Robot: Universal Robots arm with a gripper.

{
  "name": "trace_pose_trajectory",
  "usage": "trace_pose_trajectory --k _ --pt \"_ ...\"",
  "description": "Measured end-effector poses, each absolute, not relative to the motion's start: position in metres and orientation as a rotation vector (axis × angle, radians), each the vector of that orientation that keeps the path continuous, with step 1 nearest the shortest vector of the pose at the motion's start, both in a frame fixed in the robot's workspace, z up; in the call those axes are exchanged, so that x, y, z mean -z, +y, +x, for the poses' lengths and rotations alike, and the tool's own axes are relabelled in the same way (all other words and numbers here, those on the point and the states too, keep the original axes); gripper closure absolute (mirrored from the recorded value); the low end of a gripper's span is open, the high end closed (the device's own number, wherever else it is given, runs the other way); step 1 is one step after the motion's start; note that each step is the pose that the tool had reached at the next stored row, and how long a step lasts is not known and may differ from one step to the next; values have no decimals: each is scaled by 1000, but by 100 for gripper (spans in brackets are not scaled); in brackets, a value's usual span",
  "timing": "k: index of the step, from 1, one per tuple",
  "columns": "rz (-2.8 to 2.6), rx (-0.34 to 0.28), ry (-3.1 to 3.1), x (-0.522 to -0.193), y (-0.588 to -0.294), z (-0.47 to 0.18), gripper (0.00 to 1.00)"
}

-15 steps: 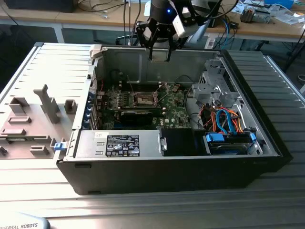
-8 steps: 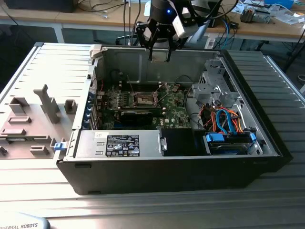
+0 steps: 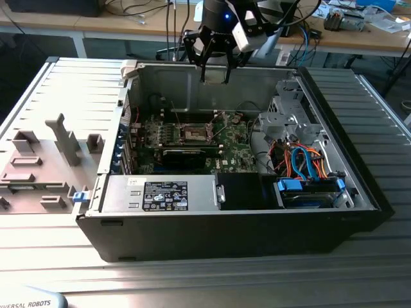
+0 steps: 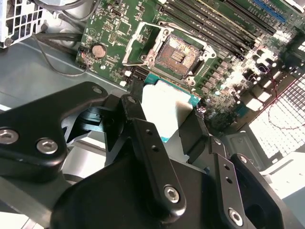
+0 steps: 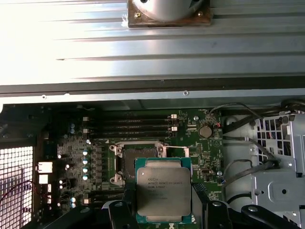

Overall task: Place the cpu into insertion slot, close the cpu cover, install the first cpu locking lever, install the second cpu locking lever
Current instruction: 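Place the cpu into insertion slot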

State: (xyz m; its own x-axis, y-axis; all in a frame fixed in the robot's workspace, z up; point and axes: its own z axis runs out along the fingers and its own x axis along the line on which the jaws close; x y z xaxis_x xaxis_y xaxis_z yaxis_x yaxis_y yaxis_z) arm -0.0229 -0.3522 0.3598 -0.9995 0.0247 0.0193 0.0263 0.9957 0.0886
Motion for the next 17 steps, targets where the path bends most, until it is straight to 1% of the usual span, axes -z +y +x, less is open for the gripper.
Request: trace_pose_trajectory --k 2,12,14,17 --pt "-40 139 -3120 -354 -352 -23 46" --pt "-40 139 -3120 -353 -352 -23 46" --pt "-40 139 -3120 -345 -352 -23 46" --pt "-40 139 -3120 -344 -352 -23 46"
